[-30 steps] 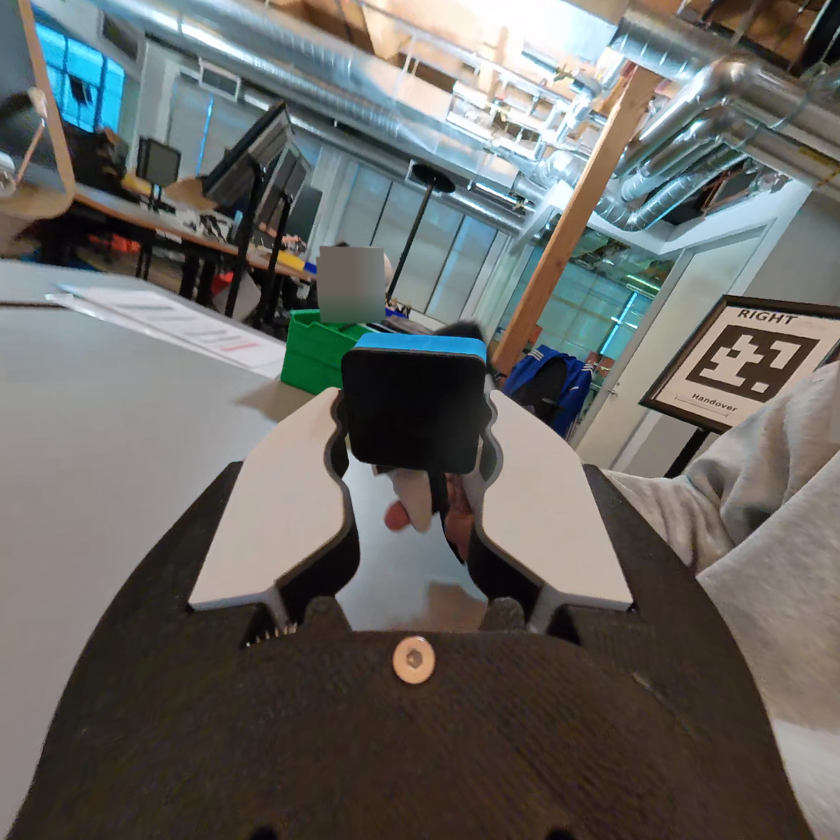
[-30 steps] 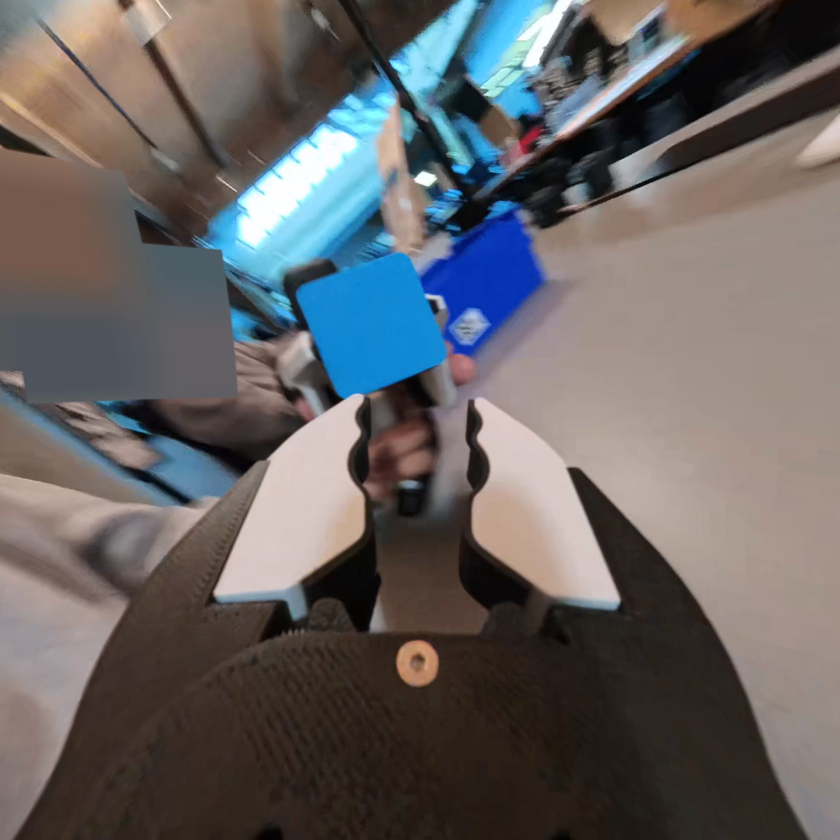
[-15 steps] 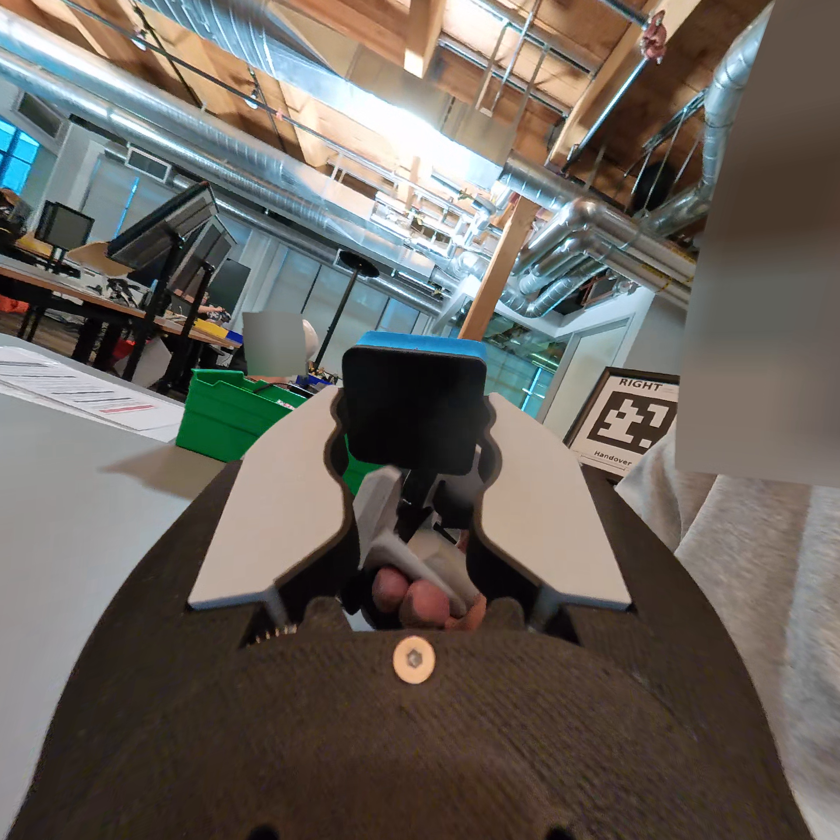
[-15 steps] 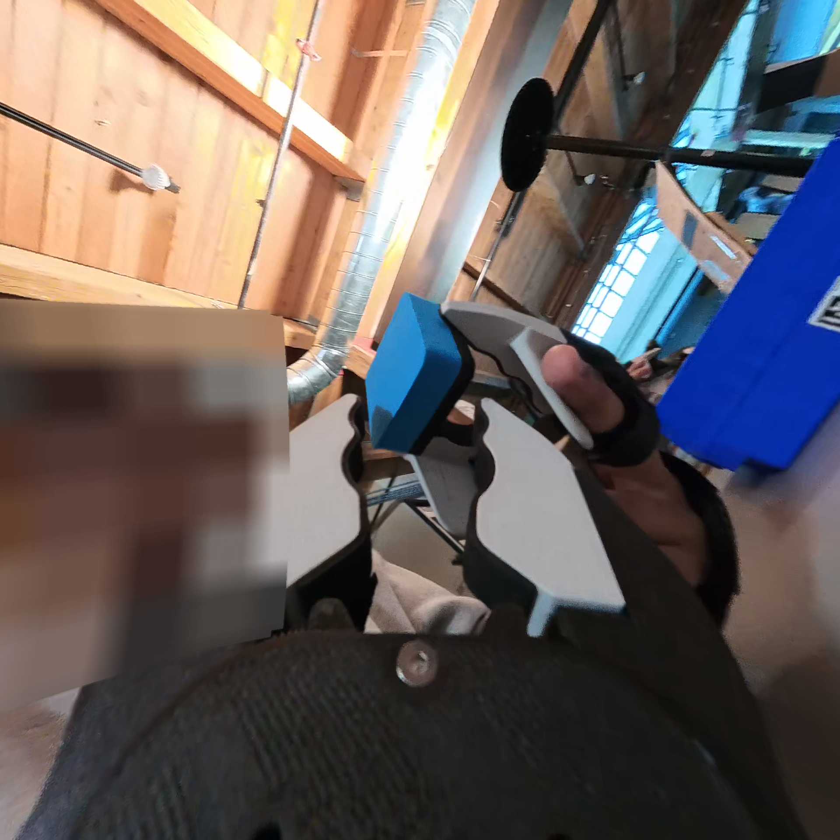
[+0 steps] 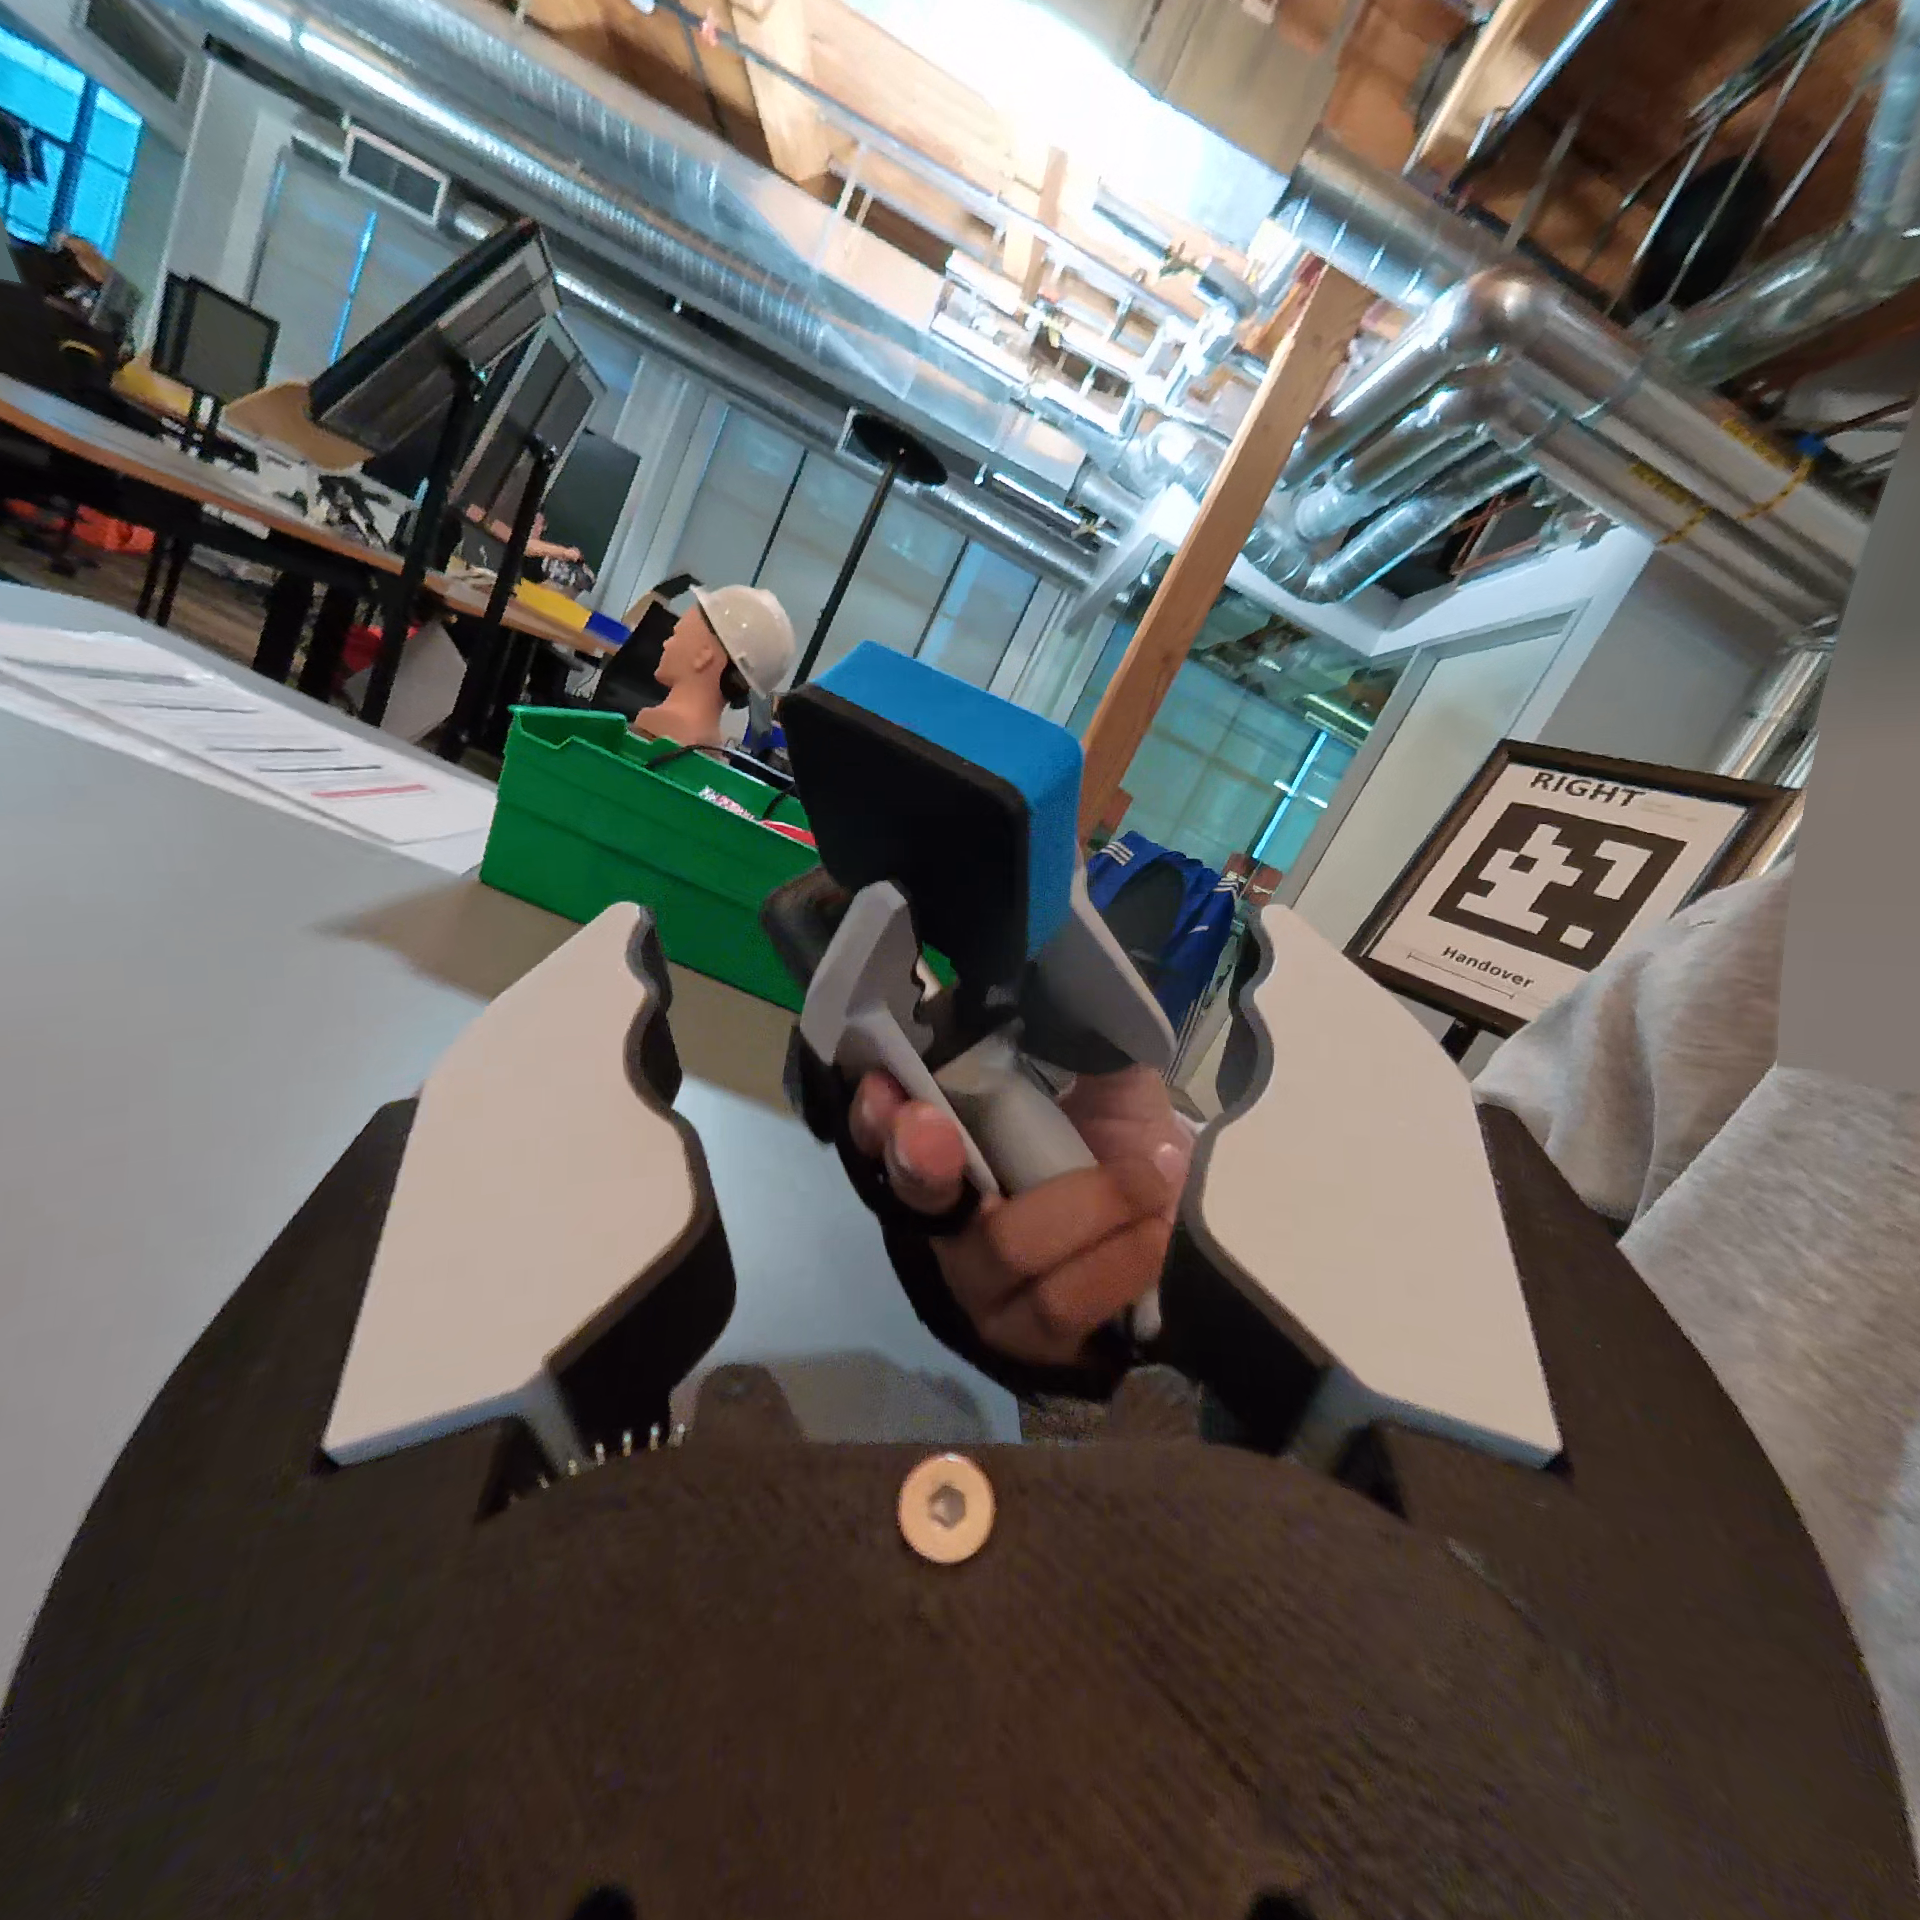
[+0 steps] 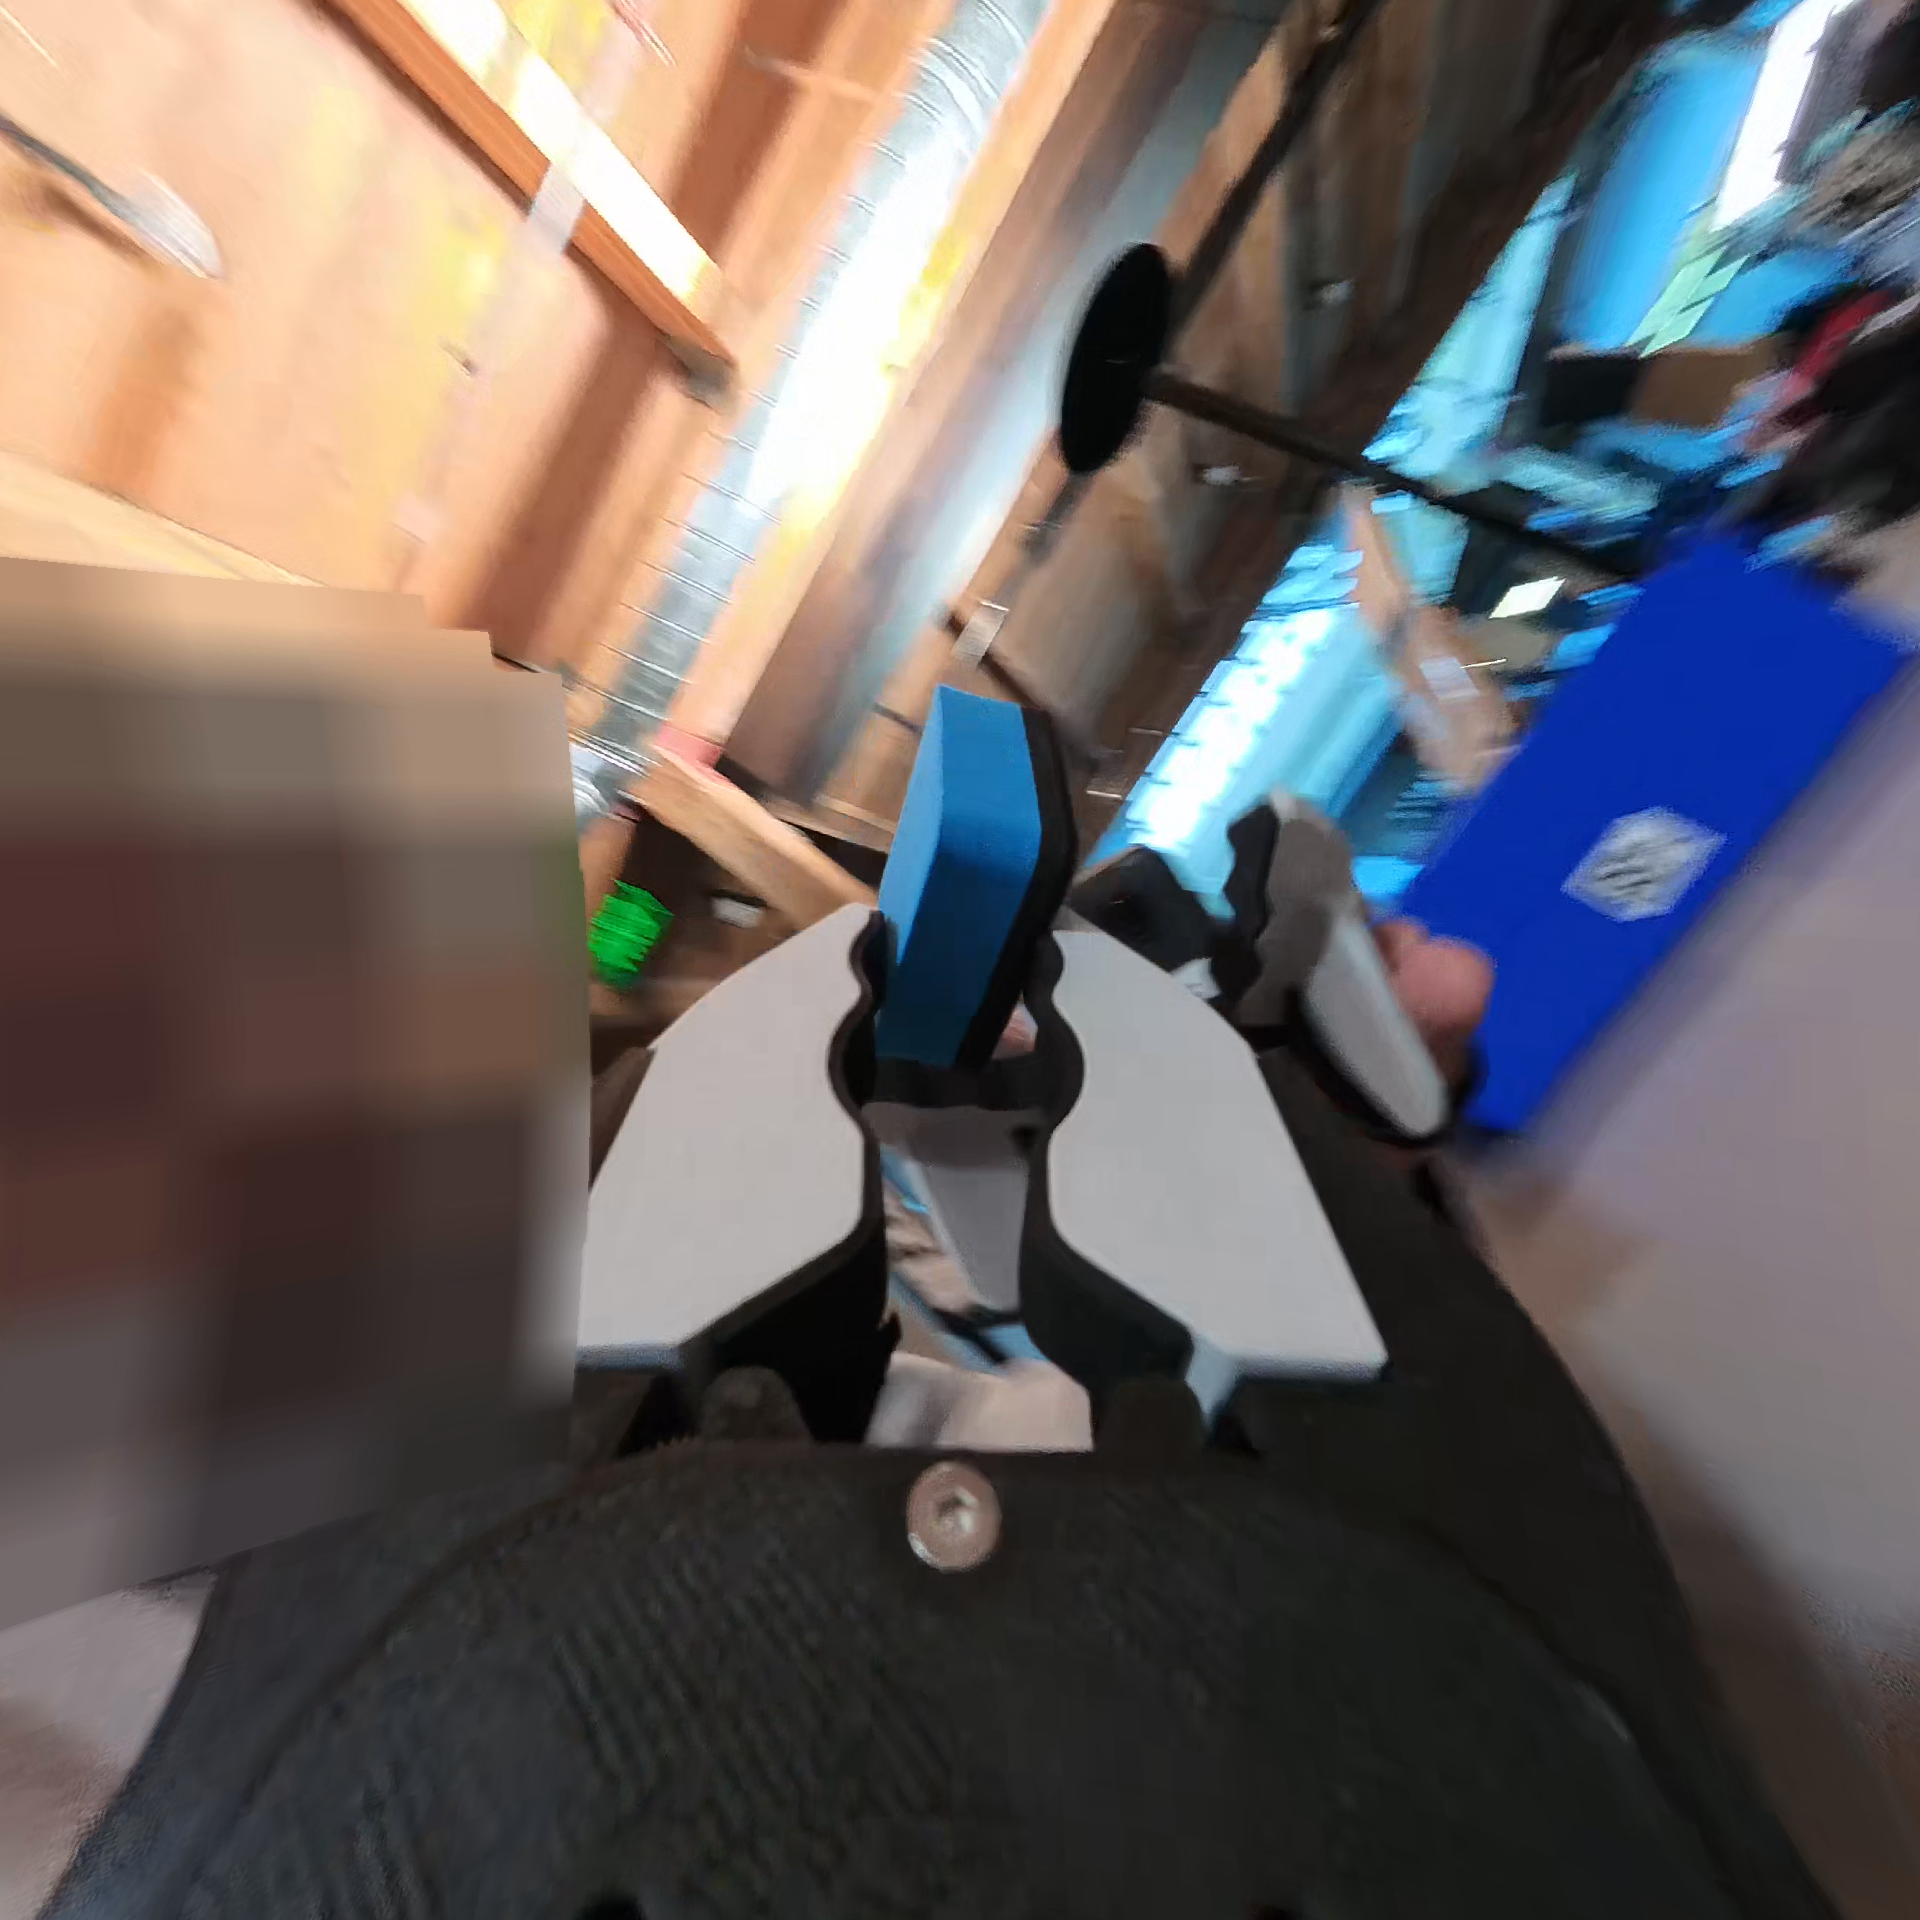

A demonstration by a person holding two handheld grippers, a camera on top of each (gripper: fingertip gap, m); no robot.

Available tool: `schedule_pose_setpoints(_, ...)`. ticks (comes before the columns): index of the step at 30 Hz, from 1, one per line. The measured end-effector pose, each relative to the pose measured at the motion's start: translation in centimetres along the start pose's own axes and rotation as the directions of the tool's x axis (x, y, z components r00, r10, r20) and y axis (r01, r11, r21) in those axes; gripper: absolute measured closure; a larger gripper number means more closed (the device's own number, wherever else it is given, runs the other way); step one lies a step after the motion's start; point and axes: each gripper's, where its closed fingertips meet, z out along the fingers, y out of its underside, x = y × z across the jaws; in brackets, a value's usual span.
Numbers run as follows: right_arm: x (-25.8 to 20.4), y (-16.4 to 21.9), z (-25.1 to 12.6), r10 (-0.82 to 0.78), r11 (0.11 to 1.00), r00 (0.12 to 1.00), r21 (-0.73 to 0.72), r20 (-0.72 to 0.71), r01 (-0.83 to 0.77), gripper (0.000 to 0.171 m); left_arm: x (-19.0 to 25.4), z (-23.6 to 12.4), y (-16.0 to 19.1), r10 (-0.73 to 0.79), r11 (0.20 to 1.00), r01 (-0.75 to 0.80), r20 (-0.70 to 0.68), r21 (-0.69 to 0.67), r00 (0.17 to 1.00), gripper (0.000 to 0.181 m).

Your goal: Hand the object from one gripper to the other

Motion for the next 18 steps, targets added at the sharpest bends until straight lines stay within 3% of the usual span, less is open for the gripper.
schedule_pose_setpoints(1, 0.2, -0.4, -0.2, -0.070, 0.997, 0.996, -0.026, -0.048, 0.069, 0.145, -0.3, -0.1, 0.1, -0.009, 1.000, 0.009, 0.008, -0.005, 1.000, 0.078)
schedule_pose_setpoints(4, 0.8, -1.0, -0.9, -0.320, 0.938, 0.932, -0.193, -0.172, 0.286, 0.146, -1.0, -0.5, 0.1, -0.103, 0.994, 0.103, 0.002, -0.021, 0.995, 0.081)
schedule_pose_setpoints(8, 2.7, -0.3, -3.3, -0.656, 0.677, 0.733, -0.570, -0.180, 0.466, 0.145, -2.1, -1.2, 1.2, -0.251, 0.960, 0.249, -0.006, -0.130, 0.968, 0.107)
schedule_pose_setpoints(13, 2.1, -0.8, -4.6, -0.670, 0.646, 0.727, -0.602, -0.151, 0.470, 0.145, -2.9, -1.6, 3.4, -0.287, 0.922, 0.288, 0.043, -0.258, 0.957, 0.122)
schedule_pose_setpoints(18, 3.5, 0.8, -5.7, -0.718, 0.538, 0.686, -0.719, -0.117, 0.440, 0.145, -2.4, -1.1, 4.9, -0.276, 0.906, 0.275, 0.043, -0.322, 0.960, 0.130)
